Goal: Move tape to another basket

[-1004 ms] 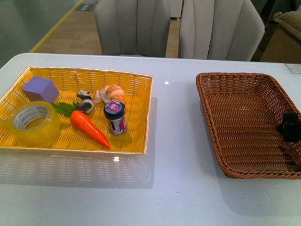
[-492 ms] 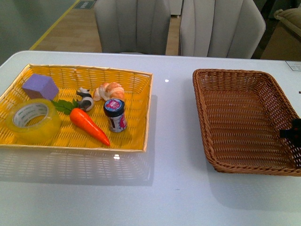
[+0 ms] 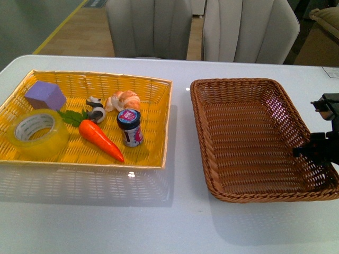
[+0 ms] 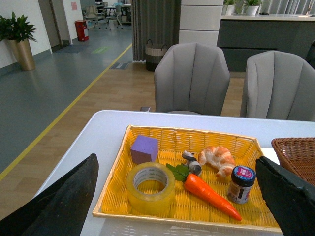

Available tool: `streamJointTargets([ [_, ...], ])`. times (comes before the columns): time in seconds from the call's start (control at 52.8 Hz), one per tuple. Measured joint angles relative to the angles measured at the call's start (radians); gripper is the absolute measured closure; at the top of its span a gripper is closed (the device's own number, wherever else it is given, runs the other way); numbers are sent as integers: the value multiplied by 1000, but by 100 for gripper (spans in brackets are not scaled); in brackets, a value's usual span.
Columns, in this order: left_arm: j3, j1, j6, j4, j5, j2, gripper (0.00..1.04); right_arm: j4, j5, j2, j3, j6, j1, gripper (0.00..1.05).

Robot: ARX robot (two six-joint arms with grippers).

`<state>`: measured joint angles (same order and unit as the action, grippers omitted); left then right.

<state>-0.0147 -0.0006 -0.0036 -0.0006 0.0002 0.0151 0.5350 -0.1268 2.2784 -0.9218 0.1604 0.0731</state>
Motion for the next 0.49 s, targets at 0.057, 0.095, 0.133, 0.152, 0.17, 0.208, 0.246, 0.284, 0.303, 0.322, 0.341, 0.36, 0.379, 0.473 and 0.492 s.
streamJointTargets([
  [0.057,0,0,0,0,0,0,9,3,4,-2,6,-11,-13,99],
  [0.095,0,0,0,0,0,0,9,8,8,-2,10,-19,-20,99],
  [0.133,0,0,0,0,0,0,9,12,13,-2,13,-25,-25,99],
  [0.152,0,0,0,0,0,0,9,14,16,-2,15,-33,-28,99],
  [0.17,0,0,0,0,0,0,9,16,18,-2,16,-36,-30,99],
  [0.208,0,0,0,0,0,0,9,20,24,-2,18,-40,-32,100],
  [0.246,0,0,0,0,0,0,9,21,29,-2,19,-44,-34,100],
  [0.284,0,0,0,0,0,0,9,24,31,-2,21,-48,-34,100],
  [0.303,0,0,0,0,0,0,9,26,30,-2,21,-49,-34,100],
  [0.322,0,0,0,0,0,0,9,27,30,-2,22,-52,-34,100],
  [0.341,0,0,0,0,0,0,9,26,30,-2,23,-55,-34,100],
  [0.36,0,0,0,0,0,0,9,26,30,-2,23,-56,-34,100],
  [0.379,0,0,0,0,0,0,9,26,30,-3,24,-58,-34,100],
  [0.473,0,0,0,0,0,0,9,24,29,-9,31,-59,-34,89],
  [0.492,0,0,0,0,0,0,9,23,28,-10,32,-59,-34,87],
])
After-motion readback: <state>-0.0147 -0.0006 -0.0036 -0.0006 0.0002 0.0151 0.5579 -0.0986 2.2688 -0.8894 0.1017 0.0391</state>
